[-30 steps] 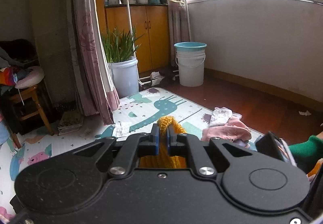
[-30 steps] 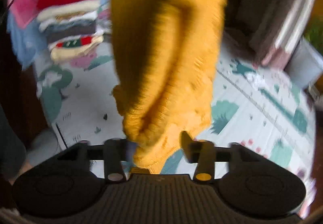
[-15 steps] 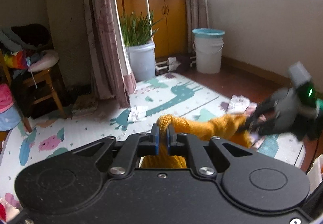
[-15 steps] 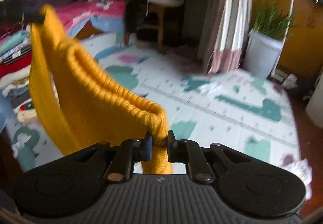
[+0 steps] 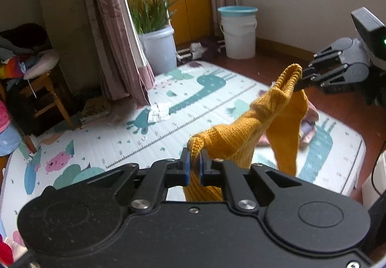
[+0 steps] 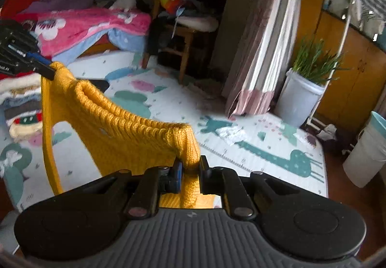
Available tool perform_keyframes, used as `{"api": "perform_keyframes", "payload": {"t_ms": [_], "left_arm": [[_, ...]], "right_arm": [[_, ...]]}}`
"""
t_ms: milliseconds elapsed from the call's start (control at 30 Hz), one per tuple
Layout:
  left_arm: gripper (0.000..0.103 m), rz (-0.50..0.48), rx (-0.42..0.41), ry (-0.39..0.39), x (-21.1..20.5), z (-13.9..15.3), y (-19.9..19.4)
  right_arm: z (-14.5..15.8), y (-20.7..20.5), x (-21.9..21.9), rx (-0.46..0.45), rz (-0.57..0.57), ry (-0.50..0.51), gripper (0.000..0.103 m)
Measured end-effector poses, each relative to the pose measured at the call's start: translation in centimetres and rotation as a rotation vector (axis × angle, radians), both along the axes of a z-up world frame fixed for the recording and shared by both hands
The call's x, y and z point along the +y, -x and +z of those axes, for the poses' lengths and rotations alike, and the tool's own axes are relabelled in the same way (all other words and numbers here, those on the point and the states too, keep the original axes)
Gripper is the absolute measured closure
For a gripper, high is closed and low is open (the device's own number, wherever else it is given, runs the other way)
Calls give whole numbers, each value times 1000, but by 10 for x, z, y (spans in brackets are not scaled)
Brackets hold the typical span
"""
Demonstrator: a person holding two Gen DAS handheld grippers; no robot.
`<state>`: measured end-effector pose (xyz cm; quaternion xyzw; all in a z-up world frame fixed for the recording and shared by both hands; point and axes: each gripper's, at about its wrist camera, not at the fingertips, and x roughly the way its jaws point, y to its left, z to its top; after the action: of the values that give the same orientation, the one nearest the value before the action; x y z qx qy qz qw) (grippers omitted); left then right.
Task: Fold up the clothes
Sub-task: 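Grasp the yellow sweater's other edge with the right tool, holding it up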
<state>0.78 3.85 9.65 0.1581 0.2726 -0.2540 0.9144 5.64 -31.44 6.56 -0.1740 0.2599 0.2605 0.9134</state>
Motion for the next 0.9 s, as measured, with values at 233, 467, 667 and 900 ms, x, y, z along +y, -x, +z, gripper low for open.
{"api": "perform_keyframes", "payload": {"t_ms": [233, 467, 667, 900], "left_arm": [[98, 10, 37, -12, 8, -5, -8], [98, 69, 49, -31, 18, -15, -26], [98, 29, 58, -51, 19, -17, -17], [98, 32, 50, -76, 25, -14, -5]], "right_arm": [[-12, -5, 16, 97, 60, 21, 89], [-20, -14, 37, 94, 61, 39, 89], [-21, -9, 39, 79, 90, 65, 89], [-18, 6, 39, 130, 139, 32, 89]]}}
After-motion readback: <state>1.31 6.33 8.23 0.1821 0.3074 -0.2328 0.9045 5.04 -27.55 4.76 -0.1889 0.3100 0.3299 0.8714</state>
